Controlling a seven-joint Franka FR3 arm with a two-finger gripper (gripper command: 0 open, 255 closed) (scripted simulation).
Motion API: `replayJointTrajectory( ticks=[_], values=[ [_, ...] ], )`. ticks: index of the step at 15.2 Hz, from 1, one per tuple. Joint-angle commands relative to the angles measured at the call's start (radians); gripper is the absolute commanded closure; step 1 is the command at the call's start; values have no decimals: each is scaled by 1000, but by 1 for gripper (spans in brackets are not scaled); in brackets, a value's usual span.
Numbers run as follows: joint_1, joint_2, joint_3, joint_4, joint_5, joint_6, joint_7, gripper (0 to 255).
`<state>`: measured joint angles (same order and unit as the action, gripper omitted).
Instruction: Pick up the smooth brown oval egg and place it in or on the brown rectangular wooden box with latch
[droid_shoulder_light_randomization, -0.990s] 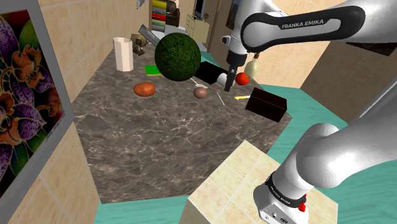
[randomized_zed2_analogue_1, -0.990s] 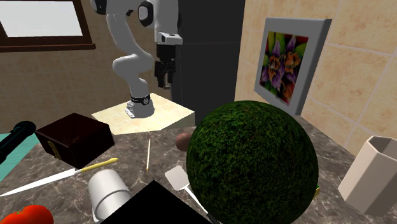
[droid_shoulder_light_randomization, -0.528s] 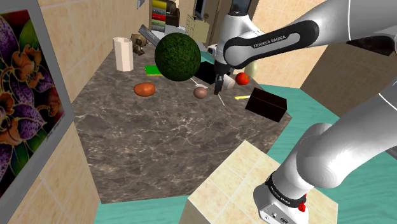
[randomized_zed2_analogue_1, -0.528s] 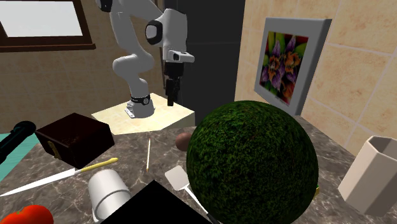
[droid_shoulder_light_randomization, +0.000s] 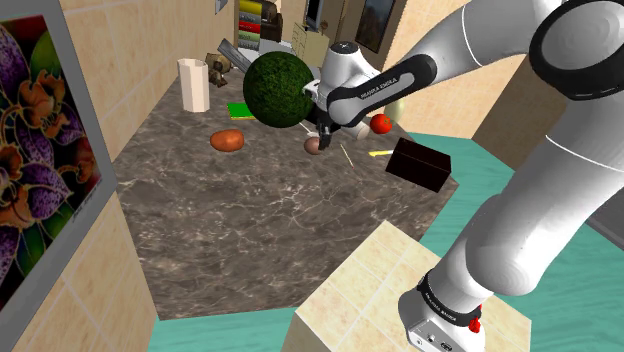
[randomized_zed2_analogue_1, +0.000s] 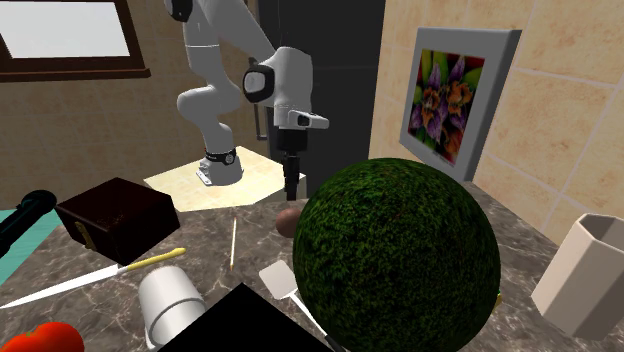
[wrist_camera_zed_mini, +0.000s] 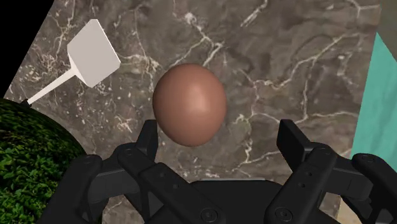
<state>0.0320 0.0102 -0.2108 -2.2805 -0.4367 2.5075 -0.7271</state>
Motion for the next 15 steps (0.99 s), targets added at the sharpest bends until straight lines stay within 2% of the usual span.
replayJointTrajectory(
  ticks=[1, 9, 15],
  values=[
    [0, 79, 0, 49, -23, 57, -24, 0],
    [-16, 187, -12, 78, -38, 146, -22, 0],
    [-17, 194, -12, 80, -38, 152, -21, 0]
  ],
)
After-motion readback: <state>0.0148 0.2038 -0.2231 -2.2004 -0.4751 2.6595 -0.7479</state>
